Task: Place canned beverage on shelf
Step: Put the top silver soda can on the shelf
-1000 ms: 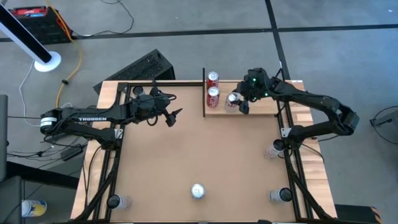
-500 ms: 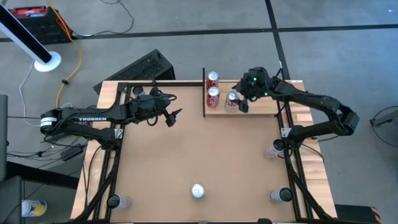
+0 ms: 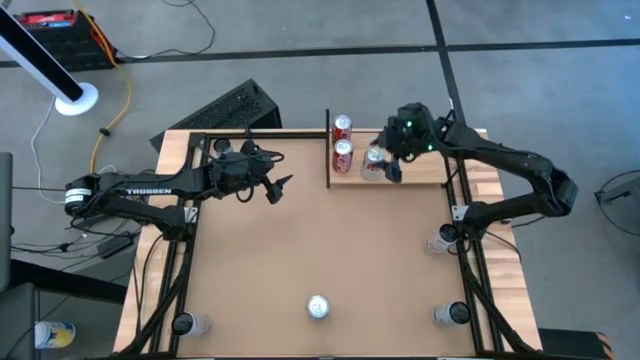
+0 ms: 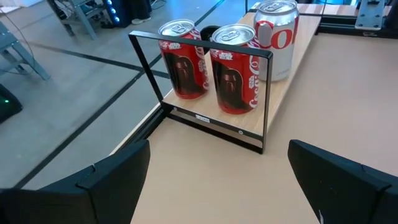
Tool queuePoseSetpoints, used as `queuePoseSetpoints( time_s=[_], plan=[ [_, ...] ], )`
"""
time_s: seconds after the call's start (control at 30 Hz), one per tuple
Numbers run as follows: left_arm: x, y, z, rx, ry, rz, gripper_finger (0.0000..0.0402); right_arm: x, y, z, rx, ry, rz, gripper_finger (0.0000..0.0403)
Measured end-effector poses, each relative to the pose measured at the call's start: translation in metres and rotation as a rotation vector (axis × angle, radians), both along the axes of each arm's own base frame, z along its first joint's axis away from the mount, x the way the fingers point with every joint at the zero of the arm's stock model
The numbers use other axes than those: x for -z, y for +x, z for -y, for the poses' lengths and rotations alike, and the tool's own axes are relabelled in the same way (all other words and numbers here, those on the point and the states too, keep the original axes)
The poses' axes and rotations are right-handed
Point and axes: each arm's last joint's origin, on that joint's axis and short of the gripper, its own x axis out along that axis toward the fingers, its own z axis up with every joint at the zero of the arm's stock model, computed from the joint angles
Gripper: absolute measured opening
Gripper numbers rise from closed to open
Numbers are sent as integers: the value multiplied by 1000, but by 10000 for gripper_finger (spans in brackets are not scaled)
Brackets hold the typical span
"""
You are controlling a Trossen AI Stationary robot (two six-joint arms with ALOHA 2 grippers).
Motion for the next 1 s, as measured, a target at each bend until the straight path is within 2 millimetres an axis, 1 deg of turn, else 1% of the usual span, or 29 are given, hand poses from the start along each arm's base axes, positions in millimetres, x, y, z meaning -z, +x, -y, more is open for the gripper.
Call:
queuePoseSetpoints(
  time_s=[0.17,0.27,0.37,0.43,0.5,0.63,0.73,0.77,0.83,1.0],
  plan=[
    [0,0,0,-1,15,-9,367,8,7,-29,-92,78,-95,281],
    [0,0,0,-1,15,-10,367,10,6,-45,-144,106,-152,253],
    [0,0,0,0,18,-12,367,11,7,-55,-180,111,-167,216],
    [0,0,0,-1,15,-10,367,18,6,-57,-193,116,-197,185],
    [0,0,0,-1,13,-9,367,25,5,-54,-190,100,-204,148],
    [0,0,0,-4,6,-3,367,42,-2,-42,-126,90,-243,73],
    [0,0,0,-4,6,-3,367,46,-4,-31,-84,72,-205,25],
    [0,0,0,-4,6,-3,367,48,-5,-28,-68,71,-198,17],
    [0,0,0,-4,5,-2,367,50,-7,-21,-43,66,-179,15],
    [0,0,0,-7,-1,2,367,48,-8,-11,-11,48,-135,39]
  ],
)
